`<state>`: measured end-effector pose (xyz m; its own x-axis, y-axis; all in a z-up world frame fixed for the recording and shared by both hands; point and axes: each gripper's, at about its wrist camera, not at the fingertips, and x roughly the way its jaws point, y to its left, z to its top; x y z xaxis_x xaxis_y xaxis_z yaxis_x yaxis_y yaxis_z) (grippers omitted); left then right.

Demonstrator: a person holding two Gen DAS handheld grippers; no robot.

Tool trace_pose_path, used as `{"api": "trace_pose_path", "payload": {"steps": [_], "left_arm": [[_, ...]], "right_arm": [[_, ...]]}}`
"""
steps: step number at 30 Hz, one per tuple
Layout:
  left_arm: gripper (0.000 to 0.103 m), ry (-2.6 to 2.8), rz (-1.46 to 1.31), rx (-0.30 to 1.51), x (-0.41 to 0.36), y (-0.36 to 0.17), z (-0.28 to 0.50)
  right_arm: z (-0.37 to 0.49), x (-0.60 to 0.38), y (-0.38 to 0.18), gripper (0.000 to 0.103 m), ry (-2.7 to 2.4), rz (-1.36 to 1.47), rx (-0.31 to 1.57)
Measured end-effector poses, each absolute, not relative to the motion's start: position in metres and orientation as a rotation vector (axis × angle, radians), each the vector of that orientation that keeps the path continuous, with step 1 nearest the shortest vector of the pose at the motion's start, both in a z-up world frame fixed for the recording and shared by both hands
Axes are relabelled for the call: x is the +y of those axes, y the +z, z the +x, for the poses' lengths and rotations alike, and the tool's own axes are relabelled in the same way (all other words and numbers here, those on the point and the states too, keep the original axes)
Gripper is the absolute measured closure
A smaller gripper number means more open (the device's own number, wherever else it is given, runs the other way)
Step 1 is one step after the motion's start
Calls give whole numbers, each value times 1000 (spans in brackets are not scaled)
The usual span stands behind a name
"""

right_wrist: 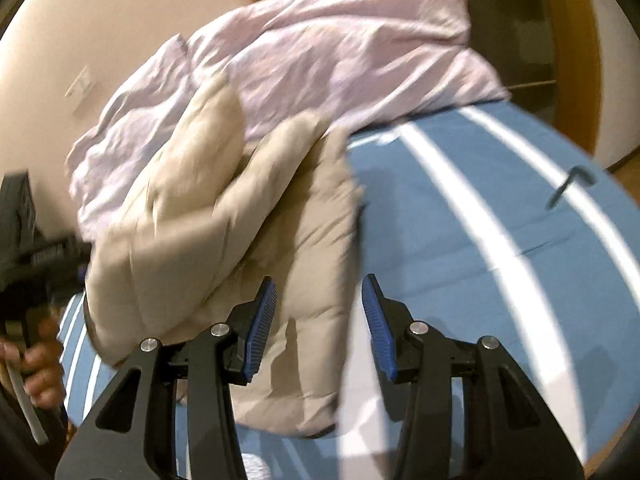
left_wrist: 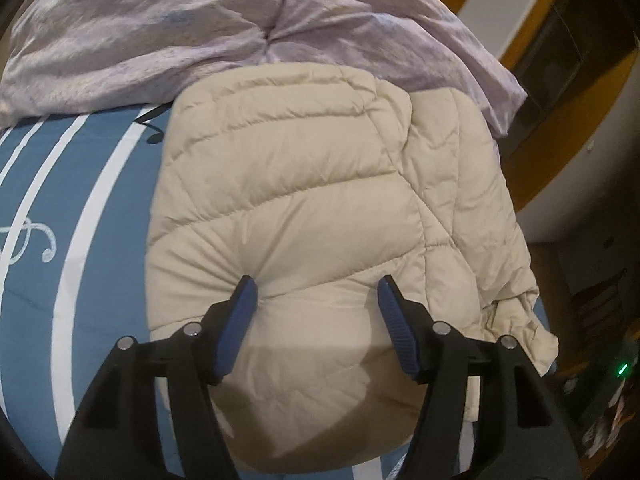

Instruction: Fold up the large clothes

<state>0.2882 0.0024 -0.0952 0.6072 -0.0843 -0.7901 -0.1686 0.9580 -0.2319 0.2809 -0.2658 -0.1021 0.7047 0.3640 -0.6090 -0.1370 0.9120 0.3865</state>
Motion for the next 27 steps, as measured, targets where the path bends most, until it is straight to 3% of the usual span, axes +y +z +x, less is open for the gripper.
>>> {"api": "trace_pose_path", "payload": {"steps": [14,22,27], "left_arm": [[38,-36,-236,942,-33,-124,284],[38,-54,-212,945,-41,-131,283],[38,-79,-218,937,-38,-131,280]], "right_arm": [[286,-243,-44,57,367,260,634],[300,-211,-58,62,388,192,682],[313,-213,-98,67,301,139,792]]}}
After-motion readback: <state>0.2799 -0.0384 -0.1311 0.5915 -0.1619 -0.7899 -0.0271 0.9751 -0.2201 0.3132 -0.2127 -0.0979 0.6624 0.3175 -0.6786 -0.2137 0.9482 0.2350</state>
